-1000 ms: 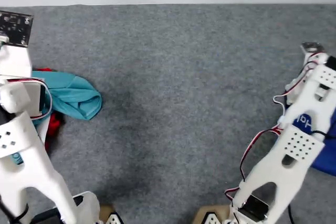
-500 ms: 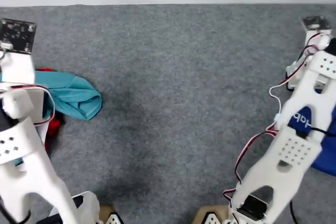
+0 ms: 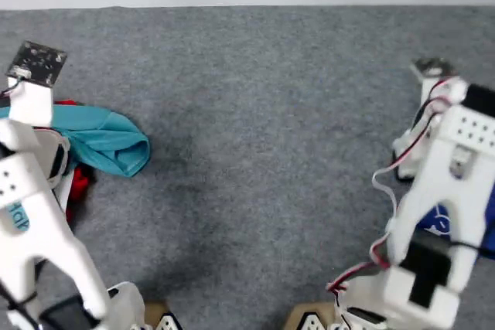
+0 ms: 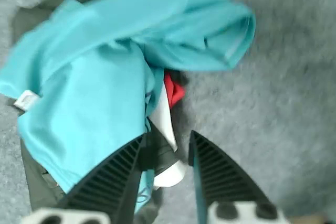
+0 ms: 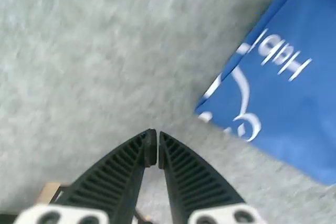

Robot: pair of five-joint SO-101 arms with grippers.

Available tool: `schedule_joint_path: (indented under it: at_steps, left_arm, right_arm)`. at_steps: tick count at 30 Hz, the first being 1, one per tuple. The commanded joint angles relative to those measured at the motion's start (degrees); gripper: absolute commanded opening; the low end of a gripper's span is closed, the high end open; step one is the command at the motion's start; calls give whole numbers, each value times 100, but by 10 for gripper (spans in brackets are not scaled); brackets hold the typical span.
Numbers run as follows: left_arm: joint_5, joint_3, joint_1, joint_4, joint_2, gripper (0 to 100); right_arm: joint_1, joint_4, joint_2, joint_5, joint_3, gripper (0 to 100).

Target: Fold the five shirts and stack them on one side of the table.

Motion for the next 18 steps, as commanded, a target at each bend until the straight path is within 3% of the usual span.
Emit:
schedule_joint_path:
  at_steps: [1, 10, 18]
  left_arm:
    - [-589, -57, -237, -62, 352, 145]
    - [-1152, -48, -325, -1011, 1152, 163]
    - [-1169, -48, -316, -1758, 1908, 160]
  right_arm:
    - [-75, 215, -998, -53, 862, 9]
    - [-101, 215, -2334, -53, 2022, 9]
    - [-75, 224, -2949, -53, 2303, 9]
